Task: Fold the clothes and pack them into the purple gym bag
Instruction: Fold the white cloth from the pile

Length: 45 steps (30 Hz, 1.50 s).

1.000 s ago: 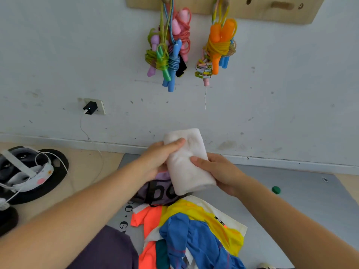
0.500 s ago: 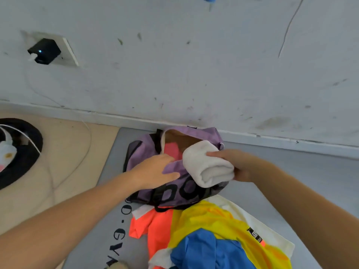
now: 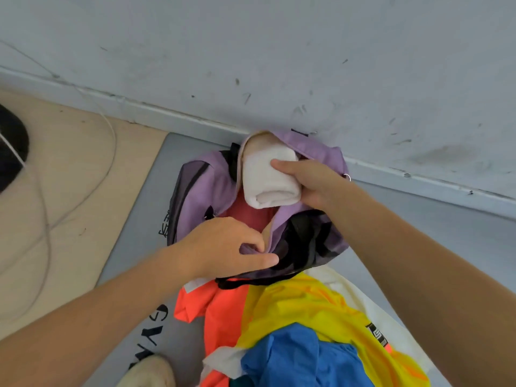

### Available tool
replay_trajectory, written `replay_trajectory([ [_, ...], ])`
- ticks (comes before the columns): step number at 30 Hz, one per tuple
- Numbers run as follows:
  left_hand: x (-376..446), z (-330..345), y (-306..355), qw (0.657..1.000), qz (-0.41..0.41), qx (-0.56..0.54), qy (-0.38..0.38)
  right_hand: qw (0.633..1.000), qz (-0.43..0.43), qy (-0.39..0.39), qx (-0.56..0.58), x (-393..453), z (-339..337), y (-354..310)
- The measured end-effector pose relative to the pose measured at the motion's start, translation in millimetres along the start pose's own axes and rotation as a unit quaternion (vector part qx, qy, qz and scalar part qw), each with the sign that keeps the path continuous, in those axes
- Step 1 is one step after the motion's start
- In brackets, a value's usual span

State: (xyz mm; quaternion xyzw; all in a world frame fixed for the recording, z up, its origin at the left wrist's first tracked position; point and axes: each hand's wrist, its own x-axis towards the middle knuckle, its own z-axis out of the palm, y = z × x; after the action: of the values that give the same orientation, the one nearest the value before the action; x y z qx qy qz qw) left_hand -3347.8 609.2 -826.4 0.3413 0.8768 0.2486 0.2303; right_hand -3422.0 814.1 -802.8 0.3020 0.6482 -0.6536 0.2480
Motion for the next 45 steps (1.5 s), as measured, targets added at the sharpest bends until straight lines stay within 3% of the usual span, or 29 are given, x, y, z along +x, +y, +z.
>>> replay_trajectory([
  [2,-3.5,-5.1,-4.8,0.999,-0.034,-0.007,0.008,0.977,-0.091,0.096,-0.170,9.5,-3.4,2.6],
  [4,-3.6,-10.6,-12.2,0.999,-0.047,0.013,0.011,0.911,-0.146,0.175,-0.344,14.9,-14.2,8.6],
  [7,-0.1,-10.9,-18.9,0.997,-0.049,0.051,0.018,0.866,-0.185,0.186,-0.427,14.8,-29.6,23.3],
  [10,4.8,-4.8,-25.6,0.992,-0.081,0.092,0.019,0.873,-0.154,0.146,-0.440,9.3,-46.4,36.5],
  [14,13.7,-5.3,-31.1,0.987,-0.136,0.083,0.030,0.916,-0.078,0.097,-0.381,-1.5,-66.3,44.7],
  [18,19.5,-9.5,-28.6,0.985,-0.136,0.063,0.081,0.877,-0.087,0.163,-0.445,5.1,-64.1,57.1],
  [20,21.5,-8.2,-25.6,0.987,-0.131,0.065,0.073,0.888,-0.122,0.175,-0.407,13.1,-51.5,56.2],
  [22,22.8,-7.4,-23.5,0.989,-0.123,0.045,0.068,0.903,-0.146,0.161,-0.372,22.6,-41.3,54.9],
  [26,20.5,-4.3,-23.1,0.988,-0.134,0.049,0.054,0.897,-0.057,0.081,-0.431,25.6,-48.7,70.4],
  [30,15.8,3.2,-23.7,0.985,-0.133,0.107,0.022,0.860,-0.062,0.047,-0.504,13.1,-58.5,76.4],
  [34,11.1,8.1,-28.4,0.980,-0.117,0.157,0.040,0.810,-0.041,0.052,-0.583,-15.6,-60.4,76.1],
  [36,8.1,6.9,-29.3,0.982,-0.106,0.148,0.059,0.776,-0.088,0.049,-0.623,-39.3,-65.4,75.2],
  [39,2.9,1.4,-27.9,0.984,-0.112,0.117,0.071,0.685,-0.186,0.029,-0.704,-67.9,-76.2,69.3],
  [41,-1.5,-2.4,-26.2,0.983,-0.113,0.118,0.082,0.654,-0.240,0.020,-0.717,-76.2,-86.5,64.4],
  [42,-3.7,-5.0,-24.5,0.982,-0.111,0.130,0.087,0.669,-0.260,0.023,-0.696,-79.2,-90.7,62.1],
  [45,-8.7,-11.9,-13.8,0.976,-0.114,0.164,0.091,0.762,-0.303,0.065,-0.569,-89.8,-97.0,57.6],
])
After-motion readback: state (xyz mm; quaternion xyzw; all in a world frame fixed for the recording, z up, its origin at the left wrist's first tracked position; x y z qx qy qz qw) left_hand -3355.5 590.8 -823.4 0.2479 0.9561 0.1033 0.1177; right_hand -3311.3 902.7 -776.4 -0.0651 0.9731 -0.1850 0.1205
